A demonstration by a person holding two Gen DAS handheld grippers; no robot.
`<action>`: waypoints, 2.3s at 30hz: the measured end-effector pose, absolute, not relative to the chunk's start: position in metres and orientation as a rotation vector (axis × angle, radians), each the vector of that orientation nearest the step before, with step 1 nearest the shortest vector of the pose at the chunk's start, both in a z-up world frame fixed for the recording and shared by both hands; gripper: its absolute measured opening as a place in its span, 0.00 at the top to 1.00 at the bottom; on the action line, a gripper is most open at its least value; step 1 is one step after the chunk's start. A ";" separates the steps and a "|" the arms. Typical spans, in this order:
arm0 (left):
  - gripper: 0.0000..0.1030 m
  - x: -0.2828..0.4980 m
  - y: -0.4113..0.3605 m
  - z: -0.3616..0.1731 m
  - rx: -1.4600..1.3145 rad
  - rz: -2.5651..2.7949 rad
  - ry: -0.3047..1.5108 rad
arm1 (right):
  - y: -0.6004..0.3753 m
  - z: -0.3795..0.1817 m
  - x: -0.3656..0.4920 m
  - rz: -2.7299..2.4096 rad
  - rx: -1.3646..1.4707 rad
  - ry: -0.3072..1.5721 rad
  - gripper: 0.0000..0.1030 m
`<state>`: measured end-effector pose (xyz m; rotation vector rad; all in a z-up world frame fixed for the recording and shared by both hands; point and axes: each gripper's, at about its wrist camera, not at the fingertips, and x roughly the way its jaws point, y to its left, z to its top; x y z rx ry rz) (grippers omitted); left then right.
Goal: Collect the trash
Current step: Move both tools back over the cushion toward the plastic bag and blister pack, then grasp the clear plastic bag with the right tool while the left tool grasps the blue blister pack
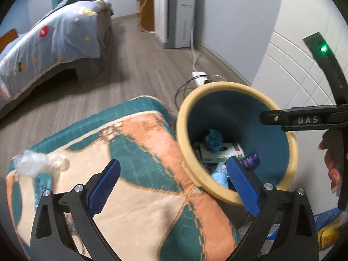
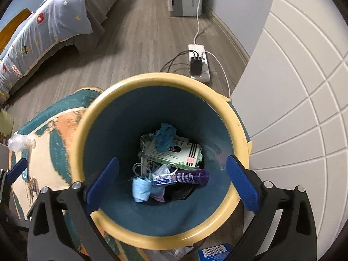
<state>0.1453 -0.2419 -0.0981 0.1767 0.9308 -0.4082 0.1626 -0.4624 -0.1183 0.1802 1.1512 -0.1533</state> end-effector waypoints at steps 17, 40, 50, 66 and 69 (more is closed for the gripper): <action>0.05 0.134 -0.105 -0.077 0.142 -0.114 0.900 | -0.353 -0.063 0.160 0.018 0.073 0.996 0.06; 0.05 0.129 0.045 -0.109 0.013 -0.043 0.986 | -0.162 -0.087 0.204 0.267 -0.076 0.976 0.06; 0.05 0.131 0.076 -0.114 0.005 0.010 0.993 | -0.072 -0.121 0.219 0.349 -0.241 0.970 0.17; 0.05 0.143 0.070 -0.137 0.106 -0.039 0.985 | -0.065 -0.123 0.227 0.423 -0.212 0.972 0.85; 0.05 0.153 0.056 -0.146 0.067 -0.067 0.990 | -0.083 -0.106 0.224 0.421 -0.158 0.953 0.87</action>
